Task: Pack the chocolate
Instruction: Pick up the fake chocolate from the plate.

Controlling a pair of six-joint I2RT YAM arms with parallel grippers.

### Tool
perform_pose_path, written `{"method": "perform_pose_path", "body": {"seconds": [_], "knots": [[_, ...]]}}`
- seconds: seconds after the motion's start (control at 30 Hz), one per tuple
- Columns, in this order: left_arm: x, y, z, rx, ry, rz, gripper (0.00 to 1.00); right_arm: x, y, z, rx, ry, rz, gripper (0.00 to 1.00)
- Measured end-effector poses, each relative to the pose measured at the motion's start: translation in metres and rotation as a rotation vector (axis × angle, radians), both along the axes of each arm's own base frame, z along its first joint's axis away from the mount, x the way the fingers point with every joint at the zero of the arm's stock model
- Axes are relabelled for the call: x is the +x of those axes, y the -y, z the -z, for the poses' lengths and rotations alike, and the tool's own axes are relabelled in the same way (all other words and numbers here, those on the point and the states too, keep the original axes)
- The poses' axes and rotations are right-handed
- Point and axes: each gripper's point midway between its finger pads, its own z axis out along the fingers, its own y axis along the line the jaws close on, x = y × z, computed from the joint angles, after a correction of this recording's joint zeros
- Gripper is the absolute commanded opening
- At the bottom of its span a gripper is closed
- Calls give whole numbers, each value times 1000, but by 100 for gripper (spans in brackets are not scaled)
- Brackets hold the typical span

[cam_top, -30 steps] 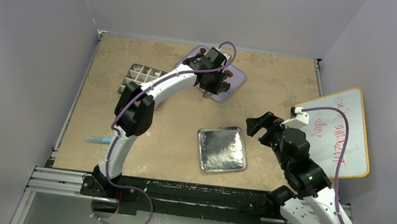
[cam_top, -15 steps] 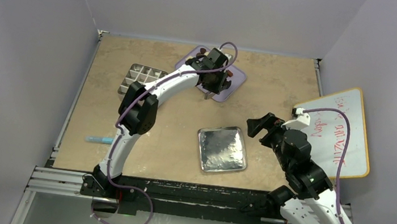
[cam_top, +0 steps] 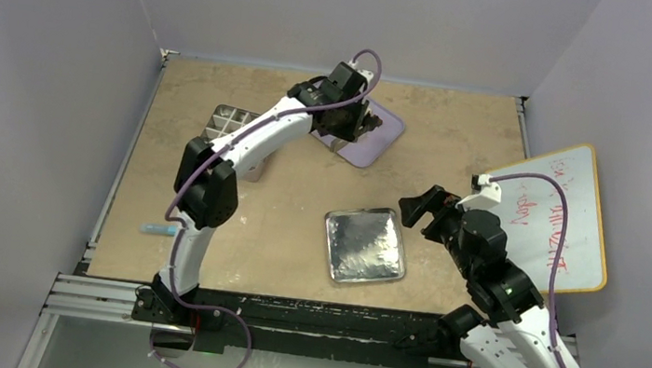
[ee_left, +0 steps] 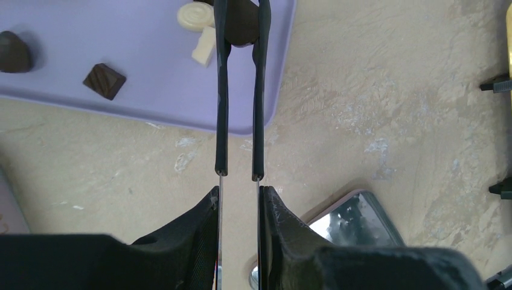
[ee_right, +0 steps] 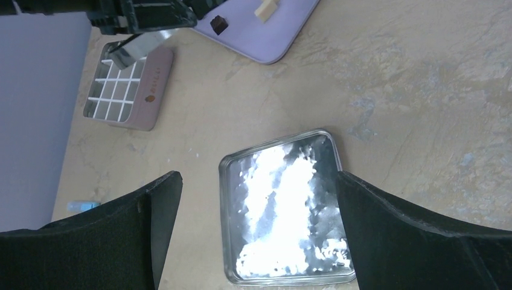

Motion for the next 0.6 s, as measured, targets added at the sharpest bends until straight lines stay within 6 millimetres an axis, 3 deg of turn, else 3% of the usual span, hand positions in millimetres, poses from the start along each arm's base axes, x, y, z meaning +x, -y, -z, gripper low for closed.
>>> {"method": "perform_pose_path", "body": {"seconds": [0.13,0.2,0.4,0.6], "knots": [[-1,-23,-18,-3,16,-39,19,-1,-5,3,-5,-14,-26,99],[-2,-45,-24,-3,11,-79,19,-2,-6,4,-9,-16,-37,99],[5,-129,-40,0,9,-252,19,-3,-8,4,-12,-17,-58,99],[-2,-207,-37,44,-13,-437,19,-2,-12,5,-16,-19,-76,99]]}}
